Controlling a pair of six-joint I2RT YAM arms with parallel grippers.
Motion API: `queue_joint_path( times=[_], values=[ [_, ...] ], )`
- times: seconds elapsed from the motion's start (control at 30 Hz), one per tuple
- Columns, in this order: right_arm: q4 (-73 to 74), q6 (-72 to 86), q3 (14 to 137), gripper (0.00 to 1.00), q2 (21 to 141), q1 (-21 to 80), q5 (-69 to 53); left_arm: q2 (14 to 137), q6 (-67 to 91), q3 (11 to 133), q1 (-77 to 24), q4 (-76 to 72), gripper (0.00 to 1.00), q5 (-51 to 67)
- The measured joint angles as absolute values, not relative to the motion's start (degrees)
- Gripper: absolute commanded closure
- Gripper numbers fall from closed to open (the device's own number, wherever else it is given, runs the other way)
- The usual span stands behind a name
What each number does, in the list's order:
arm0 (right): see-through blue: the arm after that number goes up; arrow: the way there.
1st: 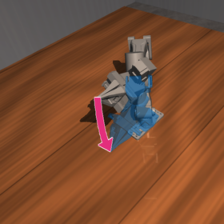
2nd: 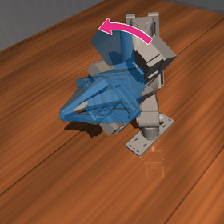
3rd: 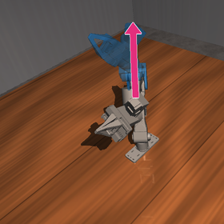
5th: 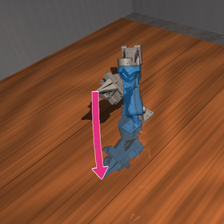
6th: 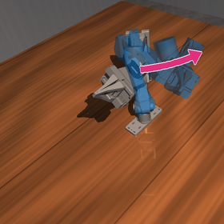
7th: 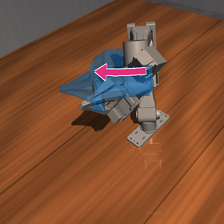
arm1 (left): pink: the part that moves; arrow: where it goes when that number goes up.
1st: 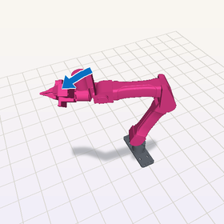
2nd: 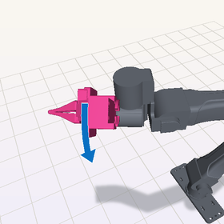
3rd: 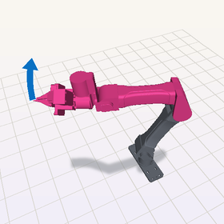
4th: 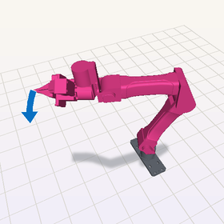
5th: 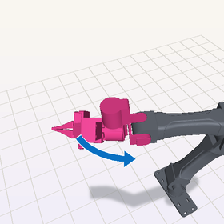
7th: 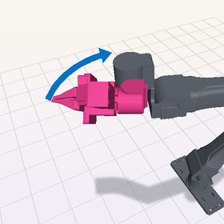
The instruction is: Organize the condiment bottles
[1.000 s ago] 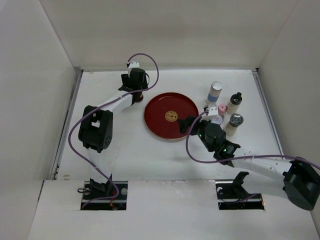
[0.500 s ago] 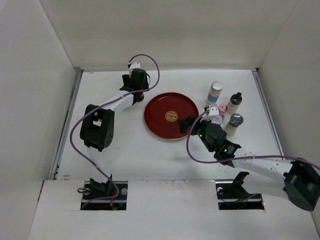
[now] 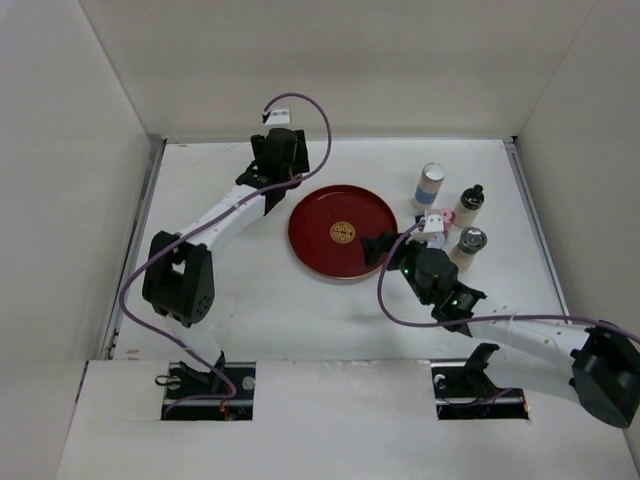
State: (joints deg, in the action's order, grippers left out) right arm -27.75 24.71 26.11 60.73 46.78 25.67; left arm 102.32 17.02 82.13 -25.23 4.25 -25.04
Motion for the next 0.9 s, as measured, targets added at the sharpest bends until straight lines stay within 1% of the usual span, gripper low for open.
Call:
queue_joint_path(
  times=[0.07,0.13,0.17,0.23,0.27,0.33,0.37,0.43,0.47,0.73,0.87,0.9],
  values=[
    [-27.7,25.1,25.4,0.06,59.8,46.2,25.8,100.3,17.0,81.7,-26.7,3.2,0.66,-25.1],
    [-27.7,25.5,24.7,0.12,58.6,45.3,26.2,98.8,17.0,81.2,-28.6,2.5,0.66,-25.1],
    [-27.7,25.7,24.3,0.18,57.9,44.6,26.4,98.5,17.0,80.9,-29.5,2.0,0.66,-25.1],
    [-27.6,26.5,23.7,0.4,56.4,43.0,27.2,98.3,17.0,80.2,-31.6,1.5,0.66,-25.0],
    [-27.5,27.0,23.3,0.49,55.6,42.0,27.5,98.3,17.0,79.6,-32.5,1.3,0.66,-24.9],
    [-27.4,28.3,22.7,0.59,54.4,40.1,27.9,98.6,17.1,78.4,-34.2,1.2,0.66,-24.8],
    [-27.4,28.9,22.5,0.61,54.0,39.2,27.9,98.9,17.1,78.0,-35.0,1.2,0.66,-24.7],
    [-27.3,29.8,22.5,0.6,53.8,38.3,27.9,100.2,17.2,77.7,-36.4,1.1,0.66,-24.3],
    [-27.3,30.0,22.5,0.59,53.8,38.3,27.9,101.0,17.2,77.7,-36.8,1.0,0.66,-23.9],
    [-27.3,31.0,22.0,0.41,53.6,38.3,27.8,107.2,17.3,77.6,-37.1,-1.2,0.66,-23.1],
    [-27.3,31.2,21.9,0.32,53.6,38.3,27.8,108.2,17.3,76.0,-36.8,-2.9,0.59,-23.3],
    [-27.4,31.2,21.9,0.29,53.6,38.3,27.8,108.2,17.3,75.6,-36.8,-4.0,0.55,-23.5]
  ],
)
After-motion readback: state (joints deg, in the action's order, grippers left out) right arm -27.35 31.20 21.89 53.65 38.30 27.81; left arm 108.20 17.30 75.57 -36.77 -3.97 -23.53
